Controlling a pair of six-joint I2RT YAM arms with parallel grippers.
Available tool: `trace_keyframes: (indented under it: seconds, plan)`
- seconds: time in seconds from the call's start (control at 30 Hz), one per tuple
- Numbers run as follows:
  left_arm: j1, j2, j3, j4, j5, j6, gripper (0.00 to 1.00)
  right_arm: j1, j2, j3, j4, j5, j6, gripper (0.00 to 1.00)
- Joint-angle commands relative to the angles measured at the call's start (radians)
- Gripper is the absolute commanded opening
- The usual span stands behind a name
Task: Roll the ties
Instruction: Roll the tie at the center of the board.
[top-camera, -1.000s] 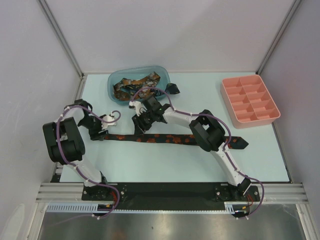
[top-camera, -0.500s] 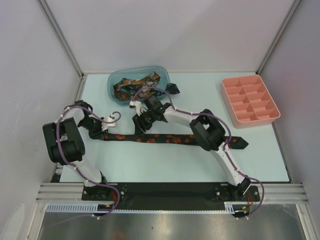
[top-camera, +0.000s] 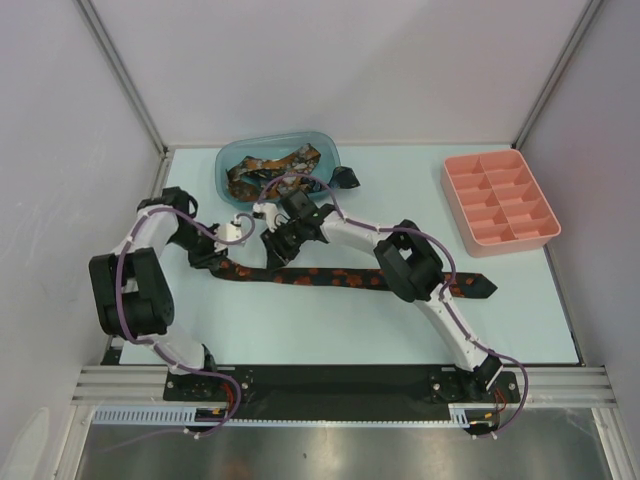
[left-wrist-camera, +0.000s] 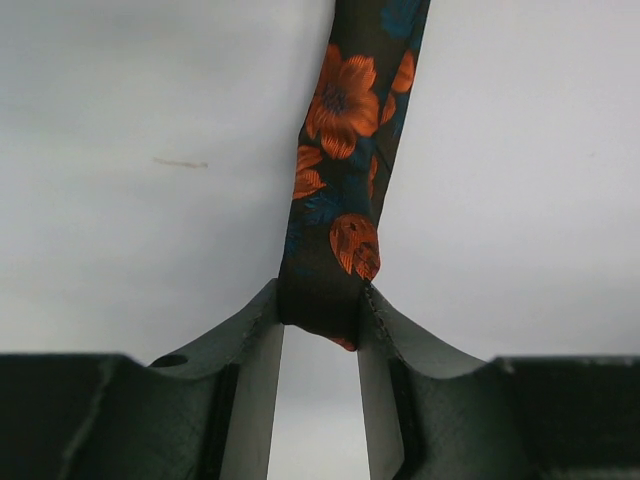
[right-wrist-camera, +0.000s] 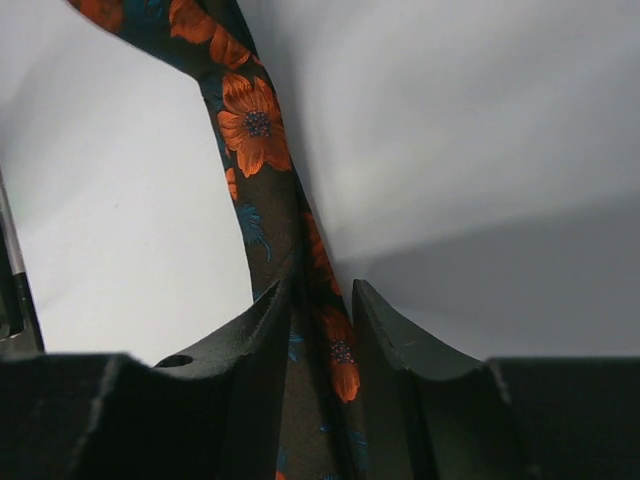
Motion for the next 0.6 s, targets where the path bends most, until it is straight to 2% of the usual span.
trace_keyframes:
  seconds: [0.0,0.07,0.13,0.2,0.27,0.43,0.57]
  plan:
    - [-0.068,-0.046,0.031,-0.042,0.097,-0.057,0.39,-0.008,0.017,0.040,-0.034,0.020,0.001,0.36]
    - [-0.108,-0.035,0.028,-0.030,0.118,-0.086,0.39,-0.027,-0.007,0.020,-0.007,-0.046,0.044,0.38]
    - [-0.134,-0.024,0.014,-0.006,0.134,-0.111,0.39,-0.062,-0.070,-0.050,0.078,-0.101,0.167,0.39]
    - [-0.166,-0.006,0.004,0.034,0.144,-0.140,0.39,-0.084,-0.151,-0.133,0.232,-0.172,0.316,0.40]
    - [-0.200,0.011,-0.006,0.072,0.149,-0.167,0.39,-0.105,-0.182,-0.230,0.315,-0.231,0.400,0.40]
    - [-0.221,0.050,0.007,0.091,0.178,-0.198,0.39,-0.098,-0.164,-0.279,0.515,-0.293,0.688,0.38]
    - [-0.237,0.065,0.005,0.103,0.175,-0.218,0.38,-0.079,-0.124,-0.288,0.638,-0.304,0.797,0.39]
